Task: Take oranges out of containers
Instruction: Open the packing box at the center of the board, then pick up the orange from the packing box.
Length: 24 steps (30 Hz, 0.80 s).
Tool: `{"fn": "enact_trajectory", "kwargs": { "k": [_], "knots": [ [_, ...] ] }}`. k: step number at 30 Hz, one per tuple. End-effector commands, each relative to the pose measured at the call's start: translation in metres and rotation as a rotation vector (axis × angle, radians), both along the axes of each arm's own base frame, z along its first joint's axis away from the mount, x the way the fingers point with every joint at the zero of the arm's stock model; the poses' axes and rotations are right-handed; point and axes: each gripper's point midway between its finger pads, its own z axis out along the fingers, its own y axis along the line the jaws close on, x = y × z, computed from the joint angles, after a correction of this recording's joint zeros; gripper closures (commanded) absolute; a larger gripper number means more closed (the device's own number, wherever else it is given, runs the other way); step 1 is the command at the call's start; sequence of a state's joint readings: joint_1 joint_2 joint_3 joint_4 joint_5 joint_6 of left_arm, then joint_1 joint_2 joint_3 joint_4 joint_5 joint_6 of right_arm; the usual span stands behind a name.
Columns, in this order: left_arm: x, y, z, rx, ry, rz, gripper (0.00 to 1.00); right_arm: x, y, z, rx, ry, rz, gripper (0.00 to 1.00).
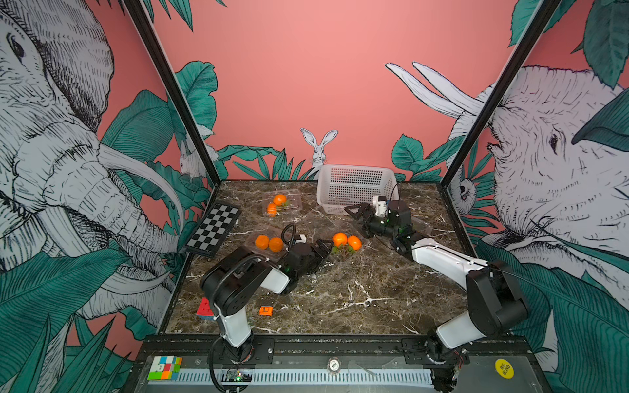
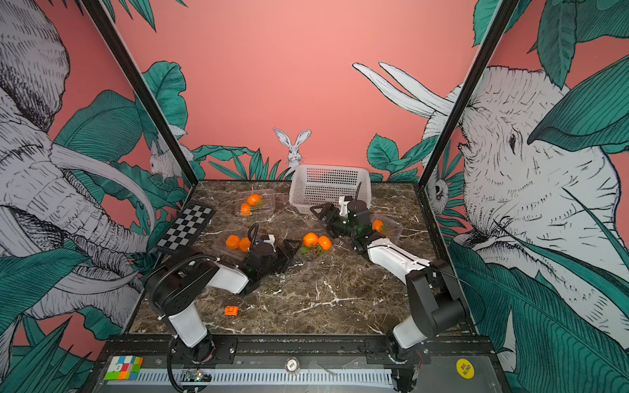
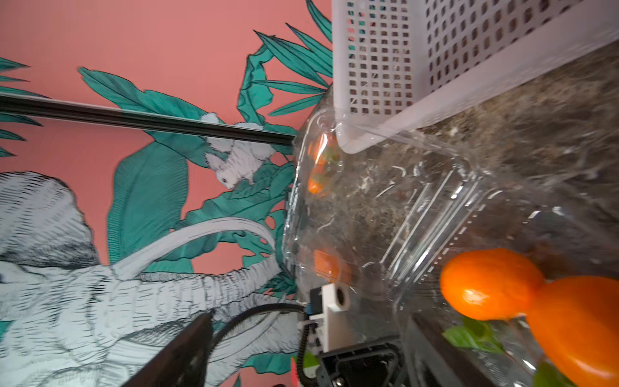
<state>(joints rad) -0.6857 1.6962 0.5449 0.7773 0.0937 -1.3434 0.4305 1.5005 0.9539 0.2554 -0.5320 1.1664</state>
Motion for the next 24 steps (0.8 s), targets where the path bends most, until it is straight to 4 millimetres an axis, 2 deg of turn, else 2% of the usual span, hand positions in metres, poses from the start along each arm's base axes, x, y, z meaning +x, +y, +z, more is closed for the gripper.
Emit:
{"fn": "enact_trajectory", "kwargs": {
  "k": [1, 4, 8, 12, 16, 21, 24],
  "knots": [
    [-0.007, 0.015, 0.005, 0.151, 0.056, -0.064, 0.01, -0.020, -0.016, -0.013, -0.221, -0.003, 0.065, 0.01],
    [-0.010, 0.023, 0.022, 0.178, 0.067, -0.083, 0.01, -0.029, -0.031, -0.029, -0.361, 0.024, 0.086, 0.01],
    [-0.012, 0.036, 0.063, 0.293, -0.002, -0.112, 0.01, -0.039, -0.041, -0.042, -0.531, 0.042, 0.128, 0.02],
    [-0.017, 0.049, 0.090, 0.344, -0.059, -0.115, 0.01, -0.048, -0.040, -0.060, -0.707, 0.063, 0.188, 0.10],
    [-0.027, 0.041, 0.092, 0.284, -0.033, -0.167, 0.01, -0.058, -0.030, -0.079, -0.827, 0.078, 0.253, 0.20],
    [-0.039, 0.031, 0.077, 0.128, 0.024, -0.168, 0.01, -0.063, -0.017, -0.103, -0.939, 0.105, 0.302, 0.32],
    [-0.043, 0.032, 0.069, 0.113, 0.042, -0.166, 0.01, -0.058, -0.007, -0.103, -0.982, 0.092, 0.313, 0.38]
  ]
}}
